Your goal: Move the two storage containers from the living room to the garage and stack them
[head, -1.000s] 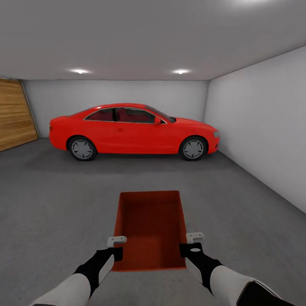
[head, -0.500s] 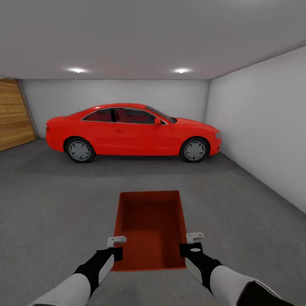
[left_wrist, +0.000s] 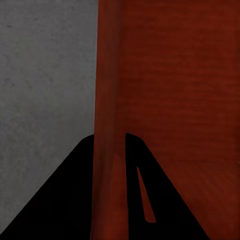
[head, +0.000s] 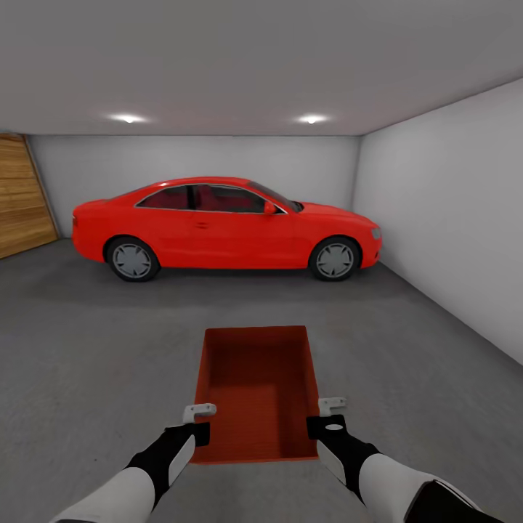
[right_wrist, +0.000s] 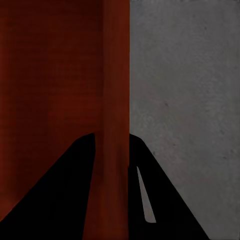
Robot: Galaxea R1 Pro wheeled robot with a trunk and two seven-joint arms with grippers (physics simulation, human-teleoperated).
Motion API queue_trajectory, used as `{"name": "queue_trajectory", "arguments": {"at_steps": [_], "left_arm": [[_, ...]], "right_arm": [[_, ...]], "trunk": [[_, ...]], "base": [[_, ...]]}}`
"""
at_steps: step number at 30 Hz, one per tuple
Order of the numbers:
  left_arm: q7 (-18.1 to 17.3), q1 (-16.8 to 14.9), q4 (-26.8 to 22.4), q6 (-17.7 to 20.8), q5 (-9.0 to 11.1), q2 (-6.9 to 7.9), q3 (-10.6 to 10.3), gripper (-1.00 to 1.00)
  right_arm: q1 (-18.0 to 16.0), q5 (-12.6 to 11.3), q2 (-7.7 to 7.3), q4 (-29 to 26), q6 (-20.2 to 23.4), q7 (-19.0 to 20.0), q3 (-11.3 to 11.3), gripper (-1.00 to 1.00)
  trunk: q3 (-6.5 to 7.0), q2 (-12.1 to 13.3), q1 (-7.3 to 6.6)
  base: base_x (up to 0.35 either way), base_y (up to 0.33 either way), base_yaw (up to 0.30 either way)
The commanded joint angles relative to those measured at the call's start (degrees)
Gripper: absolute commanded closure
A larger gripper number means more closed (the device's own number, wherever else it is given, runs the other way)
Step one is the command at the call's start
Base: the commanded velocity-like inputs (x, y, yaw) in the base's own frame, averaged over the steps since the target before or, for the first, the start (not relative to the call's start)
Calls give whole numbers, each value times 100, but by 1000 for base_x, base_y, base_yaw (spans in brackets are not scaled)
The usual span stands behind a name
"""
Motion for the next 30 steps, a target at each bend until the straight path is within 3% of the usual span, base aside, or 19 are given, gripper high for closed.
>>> {"name": "queue_trajectory", "arguments": {"at_steps": [1,30], "left_arm": [[52,-7,-31,-108,-86,7,113,100],[52,-7,-31,-108,-86,0,113,100]], "right_arm": [[-3,-119,-4,86,13,-6,-28,100],[-3,-119,-4,86,13,-6,-28,100]], "trunk": [[-10,-9,5],[-10,-9,5]], "base": [[322,0,0],[322,0,0]]}}
